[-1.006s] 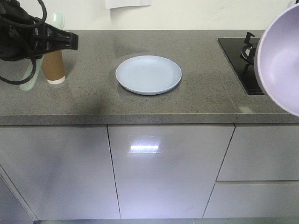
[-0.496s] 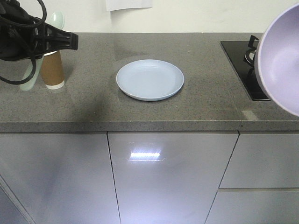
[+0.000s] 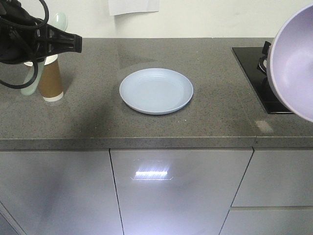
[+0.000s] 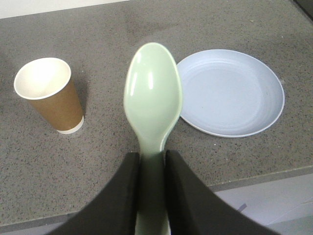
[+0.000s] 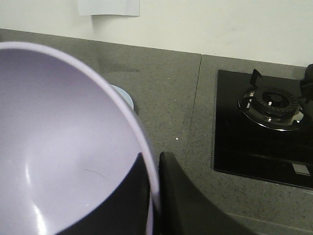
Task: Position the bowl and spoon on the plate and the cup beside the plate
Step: 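Creep the base forward until the blue plate is centered ahead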
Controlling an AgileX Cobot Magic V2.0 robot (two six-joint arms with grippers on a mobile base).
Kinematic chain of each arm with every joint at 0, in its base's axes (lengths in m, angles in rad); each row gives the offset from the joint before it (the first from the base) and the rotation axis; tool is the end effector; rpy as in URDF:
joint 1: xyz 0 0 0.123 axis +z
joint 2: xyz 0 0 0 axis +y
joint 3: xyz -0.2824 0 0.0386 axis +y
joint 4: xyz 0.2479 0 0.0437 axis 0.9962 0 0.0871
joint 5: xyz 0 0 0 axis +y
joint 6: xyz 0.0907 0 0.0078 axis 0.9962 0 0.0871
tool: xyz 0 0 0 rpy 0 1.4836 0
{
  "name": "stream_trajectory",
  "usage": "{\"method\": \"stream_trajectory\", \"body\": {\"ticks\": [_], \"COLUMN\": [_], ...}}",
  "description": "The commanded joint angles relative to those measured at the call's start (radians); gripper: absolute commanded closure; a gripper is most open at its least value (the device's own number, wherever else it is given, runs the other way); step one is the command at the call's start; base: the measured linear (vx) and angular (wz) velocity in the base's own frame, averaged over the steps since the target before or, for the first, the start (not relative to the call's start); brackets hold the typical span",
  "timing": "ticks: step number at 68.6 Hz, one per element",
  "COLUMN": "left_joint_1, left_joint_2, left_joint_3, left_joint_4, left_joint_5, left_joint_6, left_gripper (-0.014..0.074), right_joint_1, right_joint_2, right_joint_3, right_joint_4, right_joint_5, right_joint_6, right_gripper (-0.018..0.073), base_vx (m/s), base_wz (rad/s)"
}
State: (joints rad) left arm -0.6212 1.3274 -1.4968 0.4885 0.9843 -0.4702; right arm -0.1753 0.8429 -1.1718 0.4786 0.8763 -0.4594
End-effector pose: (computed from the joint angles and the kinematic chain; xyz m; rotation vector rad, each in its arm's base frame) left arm 0.2419 -0.1294 0.4392 0.2615 2.1627 -0.0053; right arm 0.1432 0.0074 0.4476 -0.1988 1.9373 0.1489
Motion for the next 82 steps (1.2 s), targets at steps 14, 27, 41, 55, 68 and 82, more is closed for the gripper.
{"method": "stream_trajectory", "body": {"ticks": [14, 27, 41, 55, 68, 82], "left_joint_1": [0.001, 0.001, 0.001, 0.001, 0.001, 0.001], "left_joint_2": [-0.029, -0.029, -0.029, -0.029, -0.029, -0.029], "left_joint_3": [-0.020, -0.020, -0.020, -0.020, -0.020, -0.020], "left_joint_4": [0.031, 0.031, 0.031, 0.031, 0.031, 0.031], "left_joint_5": [-0.047, -0.047, -0.047, -0.047, -0.047, -0.047], "left_joint_6": [-0.002, -0.002, -0.002, -0.002, -0.002, -0.002], "left_gripper": [0.0602, 0.0602, 0.0602, 0.0602, 0.0602, 0.0602], "right_joint_1": [-0.004, -0.004, -0.004, -0.004, -0.004, -0.004], "right_joint_2": [-0.002, -0.002, -0.002, -0.002, -0.002, -0.002], "right_joint_3": [-0.023, -0.023, -0.023, -0.023, -0.023, -0.023], "right_joint_4": [0.024, 0.024, 0.024, 0.024, 0.024, 0.024], "right_joint_5": [-0.065, -0.065, -0.065, -0.065, -0.065, -0.065], "right_joint_6": [-0.007, -0.007, -0.007, -0.007, -0.007, -0.007], "right_gripper": [0.0564, 0.0564, 0.0564, 0.0564, 0.0564, 0.0564], "base_vx": [0.06, 0.05, 0.03, 0.02, 0.03, 0.04], "base_wz": [0.00, 0.00, 0.00, 0.00, 0.00, 0.00]}}
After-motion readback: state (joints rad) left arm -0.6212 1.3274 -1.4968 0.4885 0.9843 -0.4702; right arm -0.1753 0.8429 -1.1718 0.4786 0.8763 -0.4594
